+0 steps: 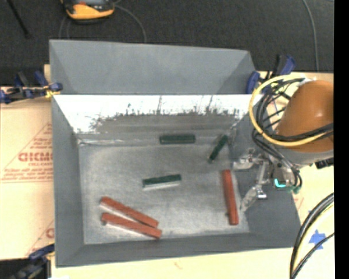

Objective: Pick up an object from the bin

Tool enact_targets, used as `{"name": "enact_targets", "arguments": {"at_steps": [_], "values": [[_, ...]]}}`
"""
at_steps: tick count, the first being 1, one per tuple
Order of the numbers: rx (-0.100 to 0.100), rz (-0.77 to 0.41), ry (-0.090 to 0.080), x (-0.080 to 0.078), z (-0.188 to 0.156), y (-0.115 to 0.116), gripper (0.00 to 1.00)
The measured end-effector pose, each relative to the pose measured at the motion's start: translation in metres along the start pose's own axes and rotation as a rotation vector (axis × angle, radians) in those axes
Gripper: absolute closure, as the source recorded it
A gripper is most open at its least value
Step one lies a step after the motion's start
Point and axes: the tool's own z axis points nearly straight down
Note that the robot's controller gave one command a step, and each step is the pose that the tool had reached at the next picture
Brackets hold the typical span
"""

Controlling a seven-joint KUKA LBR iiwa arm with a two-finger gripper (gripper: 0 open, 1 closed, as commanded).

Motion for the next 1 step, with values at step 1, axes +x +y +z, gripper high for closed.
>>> {"name": "enact_targets", "arguments": {"at_steps": [1], "values": [[0.001,-0.004,-0.007,-0.0019,-0.0039,0.0004,0.0]]}}
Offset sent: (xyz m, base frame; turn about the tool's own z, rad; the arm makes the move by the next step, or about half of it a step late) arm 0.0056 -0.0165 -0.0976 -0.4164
